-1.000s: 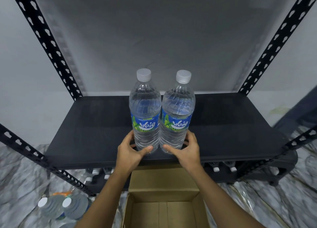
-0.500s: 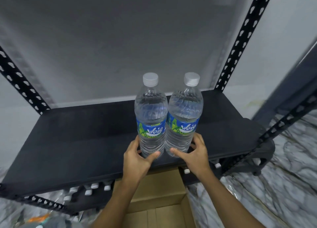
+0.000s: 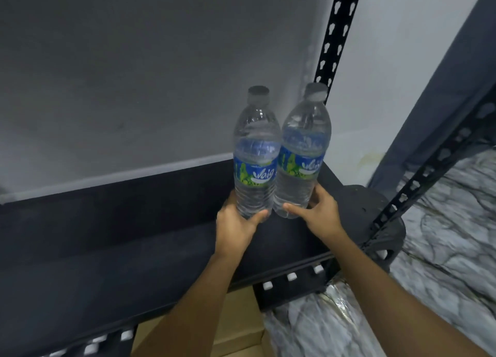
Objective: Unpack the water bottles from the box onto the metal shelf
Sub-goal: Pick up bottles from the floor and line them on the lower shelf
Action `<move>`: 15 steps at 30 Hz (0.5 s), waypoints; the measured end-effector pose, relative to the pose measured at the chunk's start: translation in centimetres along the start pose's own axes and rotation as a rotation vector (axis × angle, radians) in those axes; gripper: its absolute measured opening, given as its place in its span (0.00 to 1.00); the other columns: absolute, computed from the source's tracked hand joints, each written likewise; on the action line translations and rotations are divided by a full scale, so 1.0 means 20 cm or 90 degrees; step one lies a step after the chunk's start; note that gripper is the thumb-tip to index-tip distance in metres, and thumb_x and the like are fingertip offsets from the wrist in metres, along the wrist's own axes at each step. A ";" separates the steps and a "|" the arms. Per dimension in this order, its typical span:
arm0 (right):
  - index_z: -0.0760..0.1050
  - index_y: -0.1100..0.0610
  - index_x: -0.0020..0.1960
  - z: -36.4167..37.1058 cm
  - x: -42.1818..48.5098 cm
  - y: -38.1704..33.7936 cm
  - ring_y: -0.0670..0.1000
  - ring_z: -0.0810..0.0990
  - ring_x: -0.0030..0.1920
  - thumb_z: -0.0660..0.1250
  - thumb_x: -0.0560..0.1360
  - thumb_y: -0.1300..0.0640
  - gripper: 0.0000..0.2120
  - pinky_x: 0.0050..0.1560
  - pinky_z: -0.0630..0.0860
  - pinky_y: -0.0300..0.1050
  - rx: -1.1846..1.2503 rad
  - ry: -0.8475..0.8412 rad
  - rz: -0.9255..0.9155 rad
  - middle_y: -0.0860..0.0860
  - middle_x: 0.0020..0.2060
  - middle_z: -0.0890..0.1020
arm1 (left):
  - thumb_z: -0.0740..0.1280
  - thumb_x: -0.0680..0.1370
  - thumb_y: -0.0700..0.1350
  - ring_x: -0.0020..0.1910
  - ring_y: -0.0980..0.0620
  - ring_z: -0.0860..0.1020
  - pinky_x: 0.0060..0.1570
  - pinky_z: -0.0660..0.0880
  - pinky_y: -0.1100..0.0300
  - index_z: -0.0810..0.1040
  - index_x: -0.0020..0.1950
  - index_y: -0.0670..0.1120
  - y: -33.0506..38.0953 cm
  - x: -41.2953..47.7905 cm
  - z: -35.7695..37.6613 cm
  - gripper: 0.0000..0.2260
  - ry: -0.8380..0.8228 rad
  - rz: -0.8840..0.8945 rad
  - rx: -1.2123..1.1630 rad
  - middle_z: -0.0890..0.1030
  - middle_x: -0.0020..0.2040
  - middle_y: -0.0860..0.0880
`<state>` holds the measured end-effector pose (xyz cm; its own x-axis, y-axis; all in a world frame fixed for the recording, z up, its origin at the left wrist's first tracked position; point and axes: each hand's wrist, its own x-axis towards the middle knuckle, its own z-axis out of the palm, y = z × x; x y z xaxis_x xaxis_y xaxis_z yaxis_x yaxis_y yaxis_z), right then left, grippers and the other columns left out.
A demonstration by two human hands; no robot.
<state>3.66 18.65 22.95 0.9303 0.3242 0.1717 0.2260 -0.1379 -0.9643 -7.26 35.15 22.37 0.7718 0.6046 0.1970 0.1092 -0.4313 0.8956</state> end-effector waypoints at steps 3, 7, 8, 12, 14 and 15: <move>0.74 0.55 0.63 -0.01 0.17 0.03 0.43 0.82 0.51 0.82 0.61 0.60 0.33 0.51 0.80 0.38 -0.011 -0.013 0.010 0.47 0.51 0.83 | 0.81 0.66 0.50 0.55 0.54 0.81 0.52 0.75 0.69 0.76 0.64 0.47 0.01 0.13 0.07 0.29 0.005 0.001 0.002 0.83 0.56 0.52; 0.74 0.61 0.62 0.01 0.39 0.08 0.51 0.82 0.51 0.79 0.61 0.71 0.31 0.49 0.80 0.39 0.061 -0.001 0.028 0.55 0.54 0.83 | 0.81 0.66 0.49 0.55 0.51 0.81 0.49 0.73 0.65 0.77 0.64 0.46 0.04 0.33 0.15 0.29 0.005 -0.033 0.023 0.83 0.57 0.49; 0.73 0.63 0.63 0.01 0.44 0.09 0.50 0.82 0.51 0.78 0.61 0.72 0.32 0.47 0.80 0.37 0.068 -0.003 0.038 0.57 0.56 0.82 | 0.81 0.66 0.48 0.56 0.49 0.82 0.50 0.72 0.65 0.77 0.64 0.44 0.04 0.37 0.17 0.29 0.011 -0.032 0.036 0.83 0.58 0.46; 0.74 0.56 0.60 0.04 0.63 0.13 0.45 0.82 0.50 0.80 0.60 0.68 0.31 0.55 0.80 0.46 0.029 -0.026 0.059 0.52 0.56 0.81 | 0.81 0.67 0.46 0.59 0.46 0.81 0.49 0.70 0.67 0.76 0.65 0.41 0.04 0.52 0.22 0.29 0.028 -0.027 0.065 0.82 0.60 0.43; 0.74 0.53 0.59 0.06 0.69 0.14 0.50 0.81 0.53 0.82 0.60 0.64 0.31 0.60 0.77 0.50 -0.009 -0.019 0.051 0.49 0.54 0.81 | 0.80 0.67 0.45 0.59 0.46 0.81 0.49 0.70 0.67 0.77 0.64 0.40 0.04 0.57 0.24 0.28 0.031 -0.019 0.065 0.82 0.60 0.43; 0.74 0.54 0.60 0.07 0.72 0.14 0.50 0.80 0.54 0.82 0.61 0.62 0.31 0.59 0.76 0.48 -0.031 -0.020 0.039 0.48 0.54 0.81 | 0.80 0.68 0.45 0.59 0.46 0.81 0.49 0.70 0.67 0.77 0.63 0.39 0.03 0.60 0.24 0.27 0.031 -0.018 0.065 0.82 0.60 0.43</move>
<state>17.31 24.29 22.41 0.9333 0.3433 0.1055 0.1836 -0.2035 -0.9617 5.09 38.93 23.42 0.7362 0.6485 0.1937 0.1960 -0.4782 0.8561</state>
